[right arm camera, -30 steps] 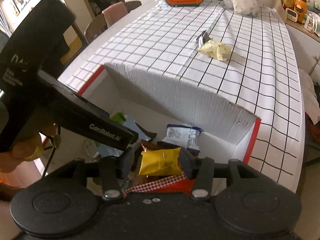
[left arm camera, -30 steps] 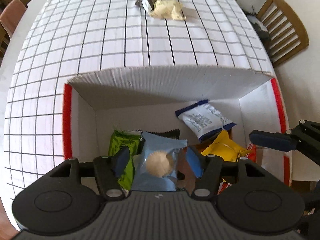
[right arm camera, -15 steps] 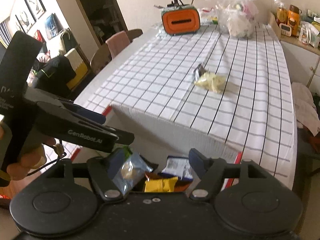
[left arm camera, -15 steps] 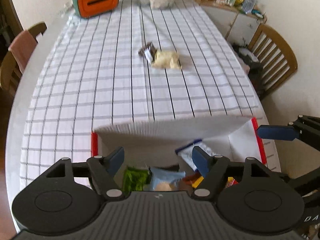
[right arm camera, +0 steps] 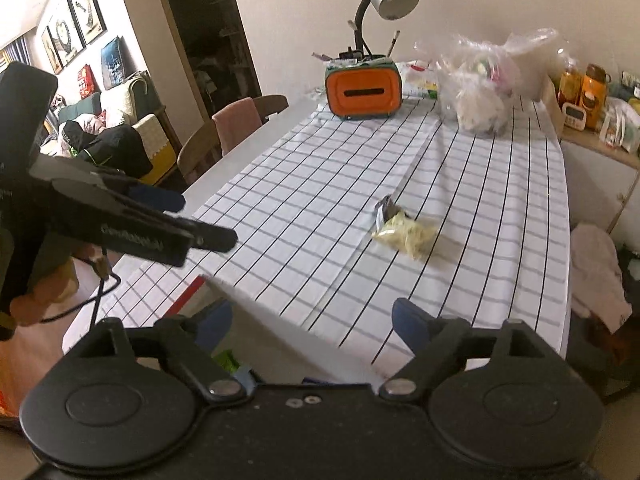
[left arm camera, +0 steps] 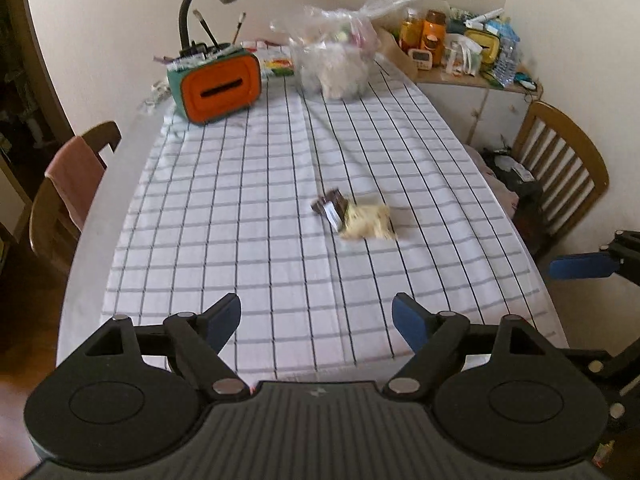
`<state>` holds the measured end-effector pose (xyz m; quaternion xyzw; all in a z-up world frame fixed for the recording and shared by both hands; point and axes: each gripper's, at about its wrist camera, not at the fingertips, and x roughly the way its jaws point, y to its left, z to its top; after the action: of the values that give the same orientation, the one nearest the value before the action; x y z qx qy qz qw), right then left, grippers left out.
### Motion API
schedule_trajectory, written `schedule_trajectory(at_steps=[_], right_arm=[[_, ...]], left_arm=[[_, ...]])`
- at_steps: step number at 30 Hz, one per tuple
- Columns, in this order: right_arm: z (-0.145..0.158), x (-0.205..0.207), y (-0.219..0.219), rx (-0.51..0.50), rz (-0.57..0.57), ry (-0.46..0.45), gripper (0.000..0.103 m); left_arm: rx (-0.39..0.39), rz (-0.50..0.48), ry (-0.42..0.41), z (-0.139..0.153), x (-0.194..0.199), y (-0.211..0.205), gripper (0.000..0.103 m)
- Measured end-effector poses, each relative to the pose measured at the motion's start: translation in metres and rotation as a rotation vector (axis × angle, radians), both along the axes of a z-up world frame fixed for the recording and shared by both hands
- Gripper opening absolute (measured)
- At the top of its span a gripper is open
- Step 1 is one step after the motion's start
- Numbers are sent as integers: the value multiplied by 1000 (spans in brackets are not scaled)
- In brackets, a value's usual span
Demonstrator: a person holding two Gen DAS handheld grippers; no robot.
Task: Organize snacks
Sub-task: 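Lift both open tools out of the box toward the last snacks, then grasp the brown chocolate wrapper with left tool while right tool grasps pale green bag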
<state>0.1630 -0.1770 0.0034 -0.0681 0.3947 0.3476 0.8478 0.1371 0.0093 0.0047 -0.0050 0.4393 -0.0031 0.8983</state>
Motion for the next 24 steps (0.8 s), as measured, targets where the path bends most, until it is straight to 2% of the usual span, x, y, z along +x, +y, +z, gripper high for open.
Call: schedule_trajectory(at_steps=[6,12,17,24], right_arm=[[2,24,4,-7,2,-39,97],[-3,53,16,-53,45,-74,98],[-13,78,28,-94,70,-86,98],[-32,113,47,-163,112,-99,98]], left_arm=[[5,7,-9,2,27,12,83],[24,19,-6,-3,63,21,83],[-8,0,28,-14,96,27,83],[-7,-14,55,-35,140,30,83]])
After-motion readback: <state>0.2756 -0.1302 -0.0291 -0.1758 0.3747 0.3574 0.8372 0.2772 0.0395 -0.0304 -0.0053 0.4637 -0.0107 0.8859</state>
